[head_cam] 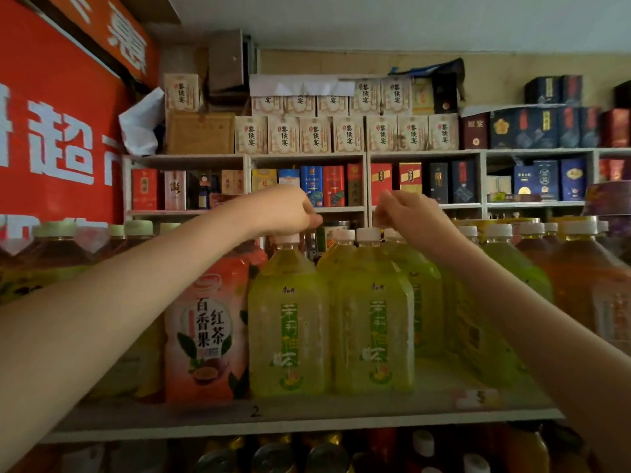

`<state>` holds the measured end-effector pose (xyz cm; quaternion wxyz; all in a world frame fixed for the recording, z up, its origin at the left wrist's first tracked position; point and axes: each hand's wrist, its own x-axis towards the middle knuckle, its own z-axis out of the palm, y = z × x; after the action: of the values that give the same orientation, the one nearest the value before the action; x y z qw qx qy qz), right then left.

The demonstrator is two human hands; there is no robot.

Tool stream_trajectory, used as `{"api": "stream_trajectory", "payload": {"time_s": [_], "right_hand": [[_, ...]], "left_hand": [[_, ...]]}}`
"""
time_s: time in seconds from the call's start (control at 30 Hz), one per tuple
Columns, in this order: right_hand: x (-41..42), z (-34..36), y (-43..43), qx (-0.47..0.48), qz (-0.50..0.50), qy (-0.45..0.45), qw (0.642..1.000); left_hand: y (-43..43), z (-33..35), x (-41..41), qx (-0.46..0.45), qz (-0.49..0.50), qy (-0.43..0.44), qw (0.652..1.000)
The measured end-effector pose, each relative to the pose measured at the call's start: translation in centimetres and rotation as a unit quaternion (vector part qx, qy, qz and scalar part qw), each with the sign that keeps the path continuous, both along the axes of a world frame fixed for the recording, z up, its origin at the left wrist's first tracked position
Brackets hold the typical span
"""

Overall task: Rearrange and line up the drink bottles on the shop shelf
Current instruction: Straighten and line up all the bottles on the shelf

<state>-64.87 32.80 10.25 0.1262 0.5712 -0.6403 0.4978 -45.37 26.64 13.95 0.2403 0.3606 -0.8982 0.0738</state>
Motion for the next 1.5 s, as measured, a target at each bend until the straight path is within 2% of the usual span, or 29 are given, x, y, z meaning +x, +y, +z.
{"api": "stream_trajectory", "payload": {"time_s": [0.07,0.17,0.23,0.3,0.43,0.6,0.73,0.87,0.97,1.1,1.27,1.37,1.43,1.5], "right_hand": [[-1.3,1.2,-0.5,0.032,-0.062,0.067,0.995],[-3.3,2.2,-1.4,0.174,-0.128,0.114,0.970],[-4.1,2.2,-1.9,0.270,-0.135,0.126,0.945],[-4.7,2.0,-2.4,0.311,-0.129,0.113,0.935],[-5.3,1.5,-2.5,0.263,-0.103,0.079,0.956],[-4.9,1.3,-2.5,0.215,-0.080,0.078,0.970],[-3.7,1.3,-3.1,0.210,-0.063,0.057,0.974],[-2.4,1.2,-4.7,0.210,-0.045,0.087,0.973],[-1.5,1.4,-6.0,0.213,-0.007,0.129,0.968],[-1.1,2.0,-6.3,0.226,0.047,0.119,0.966],[-1.5,2.0,-5.7,0.234,0.082,0.130,0.960],[-2.2,2.4,-5.6,0.245,0.089,0.095,0.961],[-3.0,3.0,-5.8,0.221,0.088,0.054,0.970],[-4.2,3.7,-6.2,0.189,0.024,0.094,0.977]], "left_hand": [[-0.5,0.8,-1.2,-0.029,-0.029,-0.004,0.999],[-1.8,1.6,-3.6,-0.036,-0.065,-0.087,0.993],[-3.2,1.6,-5.6,0.003,-0.070,-0.154,0.986],[-4.4,1.3,-7.4,0.060,-0.056,-0.184,0.980],[-5.9,1.3,-9.0,0.086,-0.052,-0.186,0.977],[-6.2,2.8,-8.4,0.124,-0.062,-0.209,0.968],[-6.6,3.1,-6.9,0.100,-0.041,-0.227,0.968],[-7.4,3.1,-4.5,0.052,0.007,-0.257,0.965],[-8.2,3.1,-3.0,0.095,0.023,-0.236,0.967],[-8.8,3.5,-2.4,0.130,0.020,-0.206,0.970],[-9.1,4.0,-2.6,0.175,0.032,-0.224,0.958],[-9.0,4.6,-3.4,0.206,0.049,-0.236,0.949],[-8.9,4.8,-4.4,0.165,0.043,-0.246,0.954],[-9.2,4.7,-6.1,0.116,0.011,-0.233,0.966]]}}
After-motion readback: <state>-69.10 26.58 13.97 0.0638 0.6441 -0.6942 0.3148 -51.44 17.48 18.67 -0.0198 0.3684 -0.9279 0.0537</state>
